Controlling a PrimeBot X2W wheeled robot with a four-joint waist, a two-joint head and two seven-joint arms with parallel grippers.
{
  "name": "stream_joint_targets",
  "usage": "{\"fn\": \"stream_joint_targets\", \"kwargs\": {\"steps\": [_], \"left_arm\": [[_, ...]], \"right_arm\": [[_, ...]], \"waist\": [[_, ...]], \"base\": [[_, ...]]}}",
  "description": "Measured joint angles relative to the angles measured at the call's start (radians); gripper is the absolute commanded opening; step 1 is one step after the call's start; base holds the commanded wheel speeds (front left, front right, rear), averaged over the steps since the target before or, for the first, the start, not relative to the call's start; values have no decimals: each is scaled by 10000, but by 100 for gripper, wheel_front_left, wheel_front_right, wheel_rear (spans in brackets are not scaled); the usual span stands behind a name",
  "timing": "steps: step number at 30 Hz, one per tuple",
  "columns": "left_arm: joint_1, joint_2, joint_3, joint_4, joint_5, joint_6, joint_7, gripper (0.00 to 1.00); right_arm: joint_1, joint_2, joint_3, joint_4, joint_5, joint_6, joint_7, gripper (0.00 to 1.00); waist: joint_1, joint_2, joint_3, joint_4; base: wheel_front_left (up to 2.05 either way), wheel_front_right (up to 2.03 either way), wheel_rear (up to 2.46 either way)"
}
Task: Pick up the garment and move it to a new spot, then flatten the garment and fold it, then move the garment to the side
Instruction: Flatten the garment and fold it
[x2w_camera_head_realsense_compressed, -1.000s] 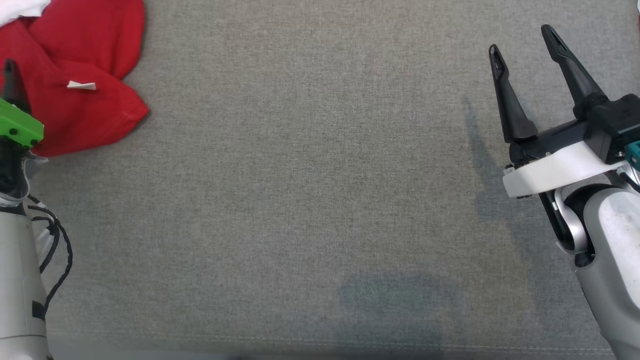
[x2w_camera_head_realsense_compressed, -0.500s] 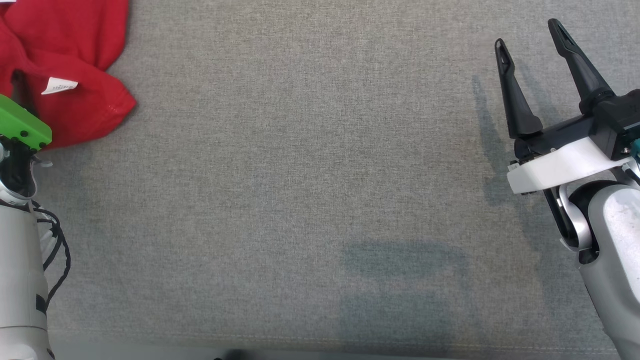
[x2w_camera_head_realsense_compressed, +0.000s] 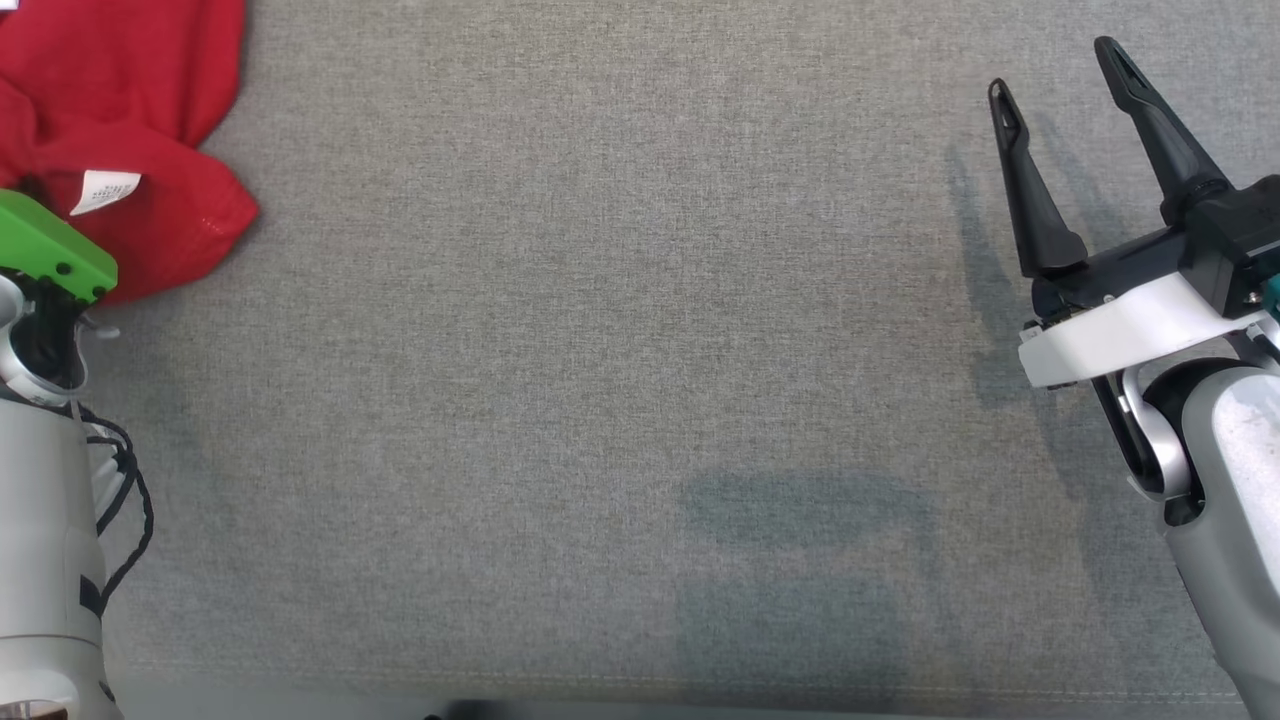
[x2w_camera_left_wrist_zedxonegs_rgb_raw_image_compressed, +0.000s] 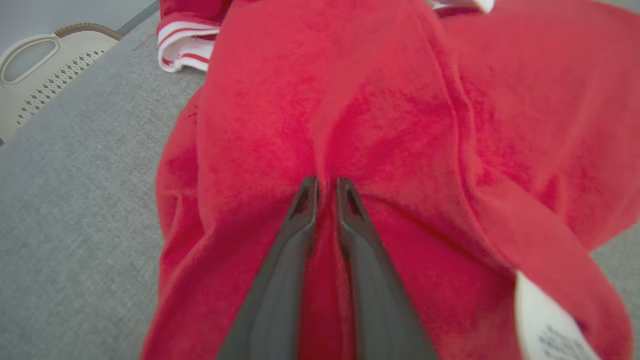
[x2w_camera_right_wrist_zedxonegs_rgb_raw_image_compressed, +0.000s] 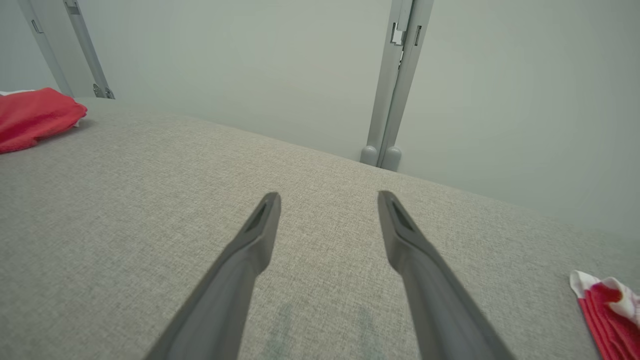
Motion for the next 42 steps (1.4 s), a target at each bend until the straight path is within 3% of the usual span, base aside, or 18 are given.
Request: {"fn": "stream_joint_targets", "kwargs": {"steps": [11,30,42], "left_arm": [[-606,19,-65,-94,88,-50,-899,0],[-1054,-211,-830,-819,305,-1837,-2729,0],[-1320,-240,-2265,-1975,1187,-2236,-3327,0]], "right_arm": [[-3,6,-113,88,2,-15,-56,100],[4,265,-92,600,59,-25,-466,100],[81,913,61,1413,506,-100,-1198,100]], "waist": [[0,0,-149,35],[0,0,-936,304],[-1,0,-2072,25]], "base": [[0,0,0],[0,0,0],[0,0,0]]}}
